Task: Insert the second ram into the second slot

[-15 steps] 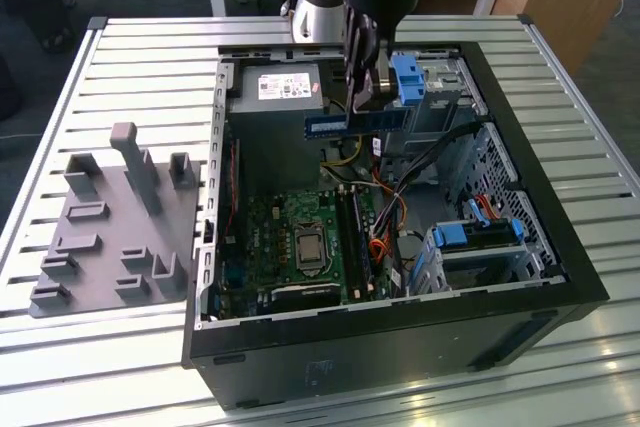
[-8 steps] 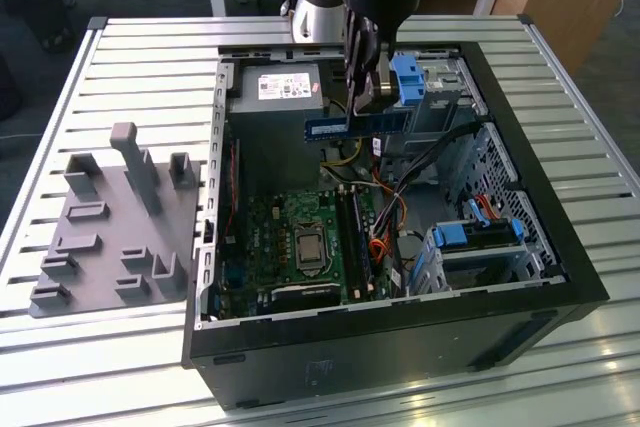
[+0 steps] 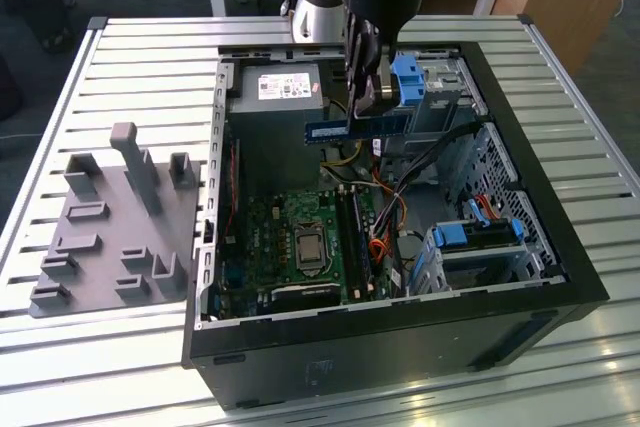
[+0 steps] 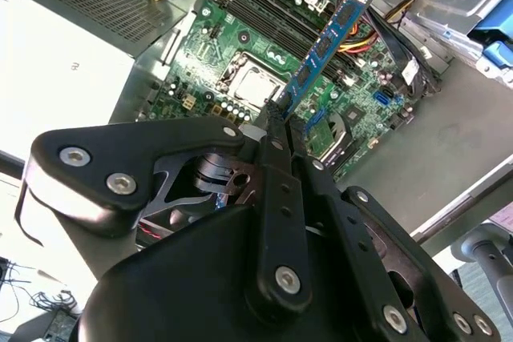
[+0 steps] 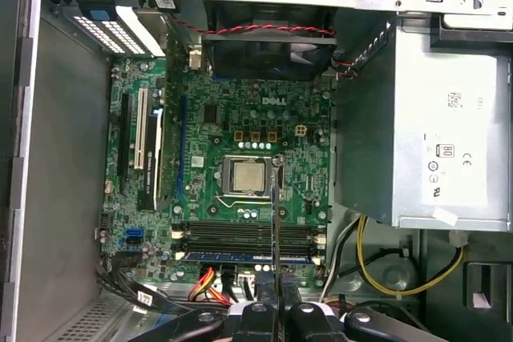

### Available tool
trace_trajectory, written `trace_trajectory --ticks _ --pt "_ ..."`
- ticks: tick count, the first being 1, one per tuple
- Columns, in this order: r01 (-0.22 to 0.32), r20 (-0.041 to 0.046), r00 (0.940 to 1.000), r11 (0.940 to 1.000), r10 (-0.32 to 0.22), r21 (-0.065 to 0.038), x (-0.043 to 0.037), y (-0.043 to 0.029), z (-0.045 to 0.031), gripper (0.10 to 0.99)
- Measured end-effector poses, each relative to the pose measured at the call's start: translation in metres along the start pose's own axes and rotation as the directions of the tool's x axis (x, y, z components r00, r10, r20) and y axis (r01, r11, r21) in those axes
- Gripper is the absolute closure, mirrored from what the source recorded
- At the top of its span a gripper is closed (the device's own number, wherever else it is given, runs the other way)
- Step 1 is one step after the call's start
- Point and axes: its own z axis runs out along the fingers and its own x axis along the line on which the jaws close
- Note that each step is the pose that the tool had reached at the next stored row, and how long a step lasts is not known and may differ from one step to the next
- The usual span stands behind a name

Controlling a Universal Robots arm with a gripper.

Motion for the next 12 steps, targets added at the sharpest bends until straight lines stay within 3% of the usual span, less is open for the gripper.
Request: trace_trajectory --ticks 12 --pt "0.0 0.0 1.0 1.0 0.0 0.0 0.0048 0.0001 -0.0001 0.949"
